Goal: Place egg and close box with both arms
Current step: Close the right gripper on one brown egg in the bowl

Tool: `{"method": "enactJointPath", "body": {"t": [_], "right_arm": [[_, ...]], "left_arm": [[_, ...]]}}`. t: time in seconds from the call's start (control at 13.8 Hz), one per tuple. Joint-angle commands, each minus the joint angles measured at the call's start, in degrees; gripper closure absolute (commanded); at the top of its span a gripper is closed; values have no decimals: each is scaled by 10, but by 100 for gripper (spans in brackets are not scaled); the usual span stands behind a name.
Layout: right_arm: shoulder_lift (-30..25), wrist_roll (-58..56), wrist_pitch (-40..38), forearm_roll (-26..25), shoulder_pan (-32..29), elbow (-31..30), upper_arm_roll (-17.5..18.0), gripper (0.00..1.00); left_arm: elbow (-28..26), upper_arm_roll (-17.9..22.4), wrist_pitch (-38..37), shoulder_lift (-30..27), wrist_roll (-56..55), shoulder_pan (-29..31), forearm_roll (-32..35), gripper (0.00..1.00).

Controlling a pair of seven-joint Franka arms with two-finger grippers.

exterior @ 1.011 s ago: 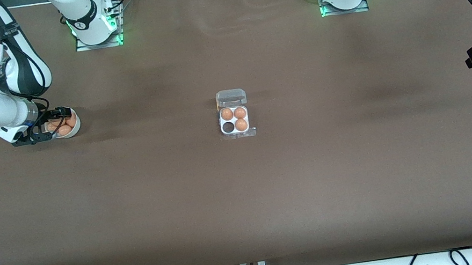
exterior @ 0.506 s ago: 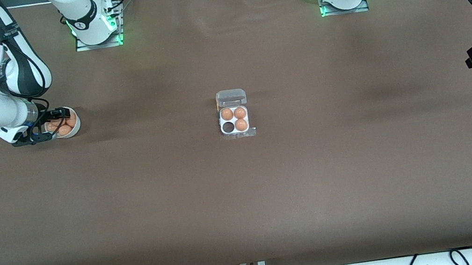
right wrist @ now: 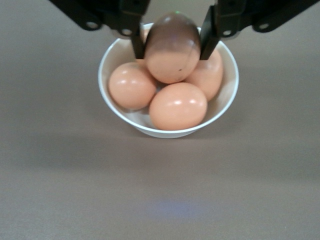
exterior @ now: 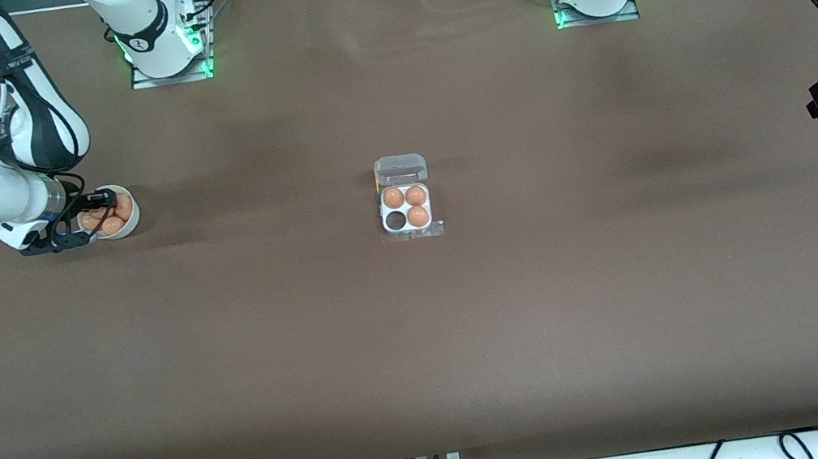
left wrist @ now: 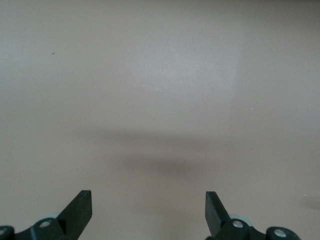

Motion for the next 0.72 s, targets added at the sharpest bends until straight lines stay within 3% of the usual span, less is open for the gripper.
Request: {"method": "enactJointPath", "body": {"t": [0.0,0.36,0.65], "right_arm": [[3,-10,-1,-7,-6,6,1,57],[-1,-10,-12,-7,-5,18,1,64],[-2,-8,-100,-6,-3,75,3,65]], "left_arm": [[19,-2,-8,7,9,5,-3,0],[19,-2,-8,7,9,4,-3,0],[19,-2,-8,6,9,4,-3,0]]}}
